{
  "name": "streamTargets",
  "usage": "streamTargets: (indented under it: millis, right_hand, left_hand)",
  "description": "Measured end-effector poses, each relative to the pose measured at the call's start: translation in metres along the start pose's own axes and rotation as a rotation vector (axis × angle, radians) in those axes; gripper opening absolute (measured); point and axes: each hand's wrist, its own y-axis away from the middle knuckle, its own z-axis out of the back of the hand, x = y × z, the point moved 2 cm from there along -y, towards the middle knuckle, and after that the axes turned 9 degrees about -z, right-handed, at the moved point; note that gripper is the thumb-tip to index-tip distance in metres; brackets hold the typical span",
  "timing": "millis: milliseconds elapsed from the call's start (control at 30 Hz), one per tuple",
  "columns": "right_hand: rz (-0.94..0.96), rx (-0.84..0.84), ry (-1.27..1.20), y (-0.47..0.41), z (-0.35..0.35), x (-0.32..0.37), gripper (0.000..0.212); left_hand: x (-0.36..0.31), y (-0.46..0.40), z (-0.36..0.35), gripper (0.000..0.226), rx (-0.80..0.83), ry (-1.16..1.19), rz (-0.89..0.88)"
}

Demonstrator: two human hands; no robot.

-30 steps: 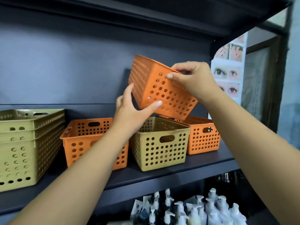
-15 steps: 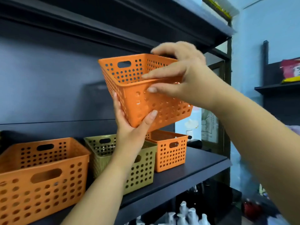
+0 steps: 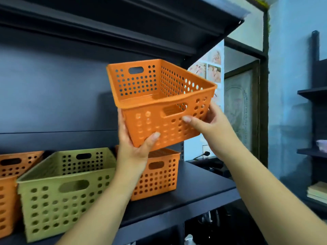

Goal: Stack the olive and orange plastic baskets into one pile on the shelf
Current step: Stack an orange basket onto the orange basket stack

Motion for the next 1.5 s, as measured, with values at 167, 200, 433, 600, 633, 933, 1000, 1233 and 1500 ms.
streamTargets:
  millis: [167, 200, 433, 600, 633, 933, 1000, 1233, 1500]
  right_hand:
    - [-0.046, 0.015, -0.070, -0.018, 0.003, -0.049, 0.037]
    - [-0.057, 0.010, -0.078, -0.023, 0.003, -0.058, 0.038]
    - [-0.165, 0.028, -0.089, -0.049, -0.006, -0.120, 0.048]
    - [-0.198, 0.112, -0.043, -0.060, -0.011, -0.144, 0.059]
    - [-0.191, 0.115, -0.032, -0.060, -0.012, -0.148, 0.055]
    - [-0.193, 0.044, -0.162, -0.031, -0.019, -0.190, 0.054]
    - [-0.166, 0.037, -0.153, -0.026, -0.020, -0.193, 0.056]
    - [-0.144, 0.045, -0.183, -0.028, -0.014, -0.195, 0.054]
    - [-0.215, -0.001, -0.224, -0.030, -0.014, -0.205, 0.048]
  left_hand:
    - [0.032, -0.002, -0.001, 0.107, 0.007, -0.132, 0.040]
    - [0.039, -0.004, 0.001, 0.107, 0.016, -0.180, 0.047]
    - [0.081, -0.011, 0.019, 0.103, 0.039, -0.470, 0.089]
    - [0.091, -0.007, 0.027, 0.093, 0.015, -0.559, 0.132]
    - [0.091, -0.006, 0.027, 0.085, 0.014, -0.561, 0.136]
    - [0.093, 0.015, 0.016, 0.053, -0.158, -0.625, 0.159]
    - [0.093, 0.018, 0.013, 0.044, -0.202, -0.654, 0.151]
    - [0.103, 0.029, 0.006, 0.041, -0.275, -0.722, 0.137]
    - [0.109, 0.039, 0.008, 0.032, -0.361, -0.853, 0.115]
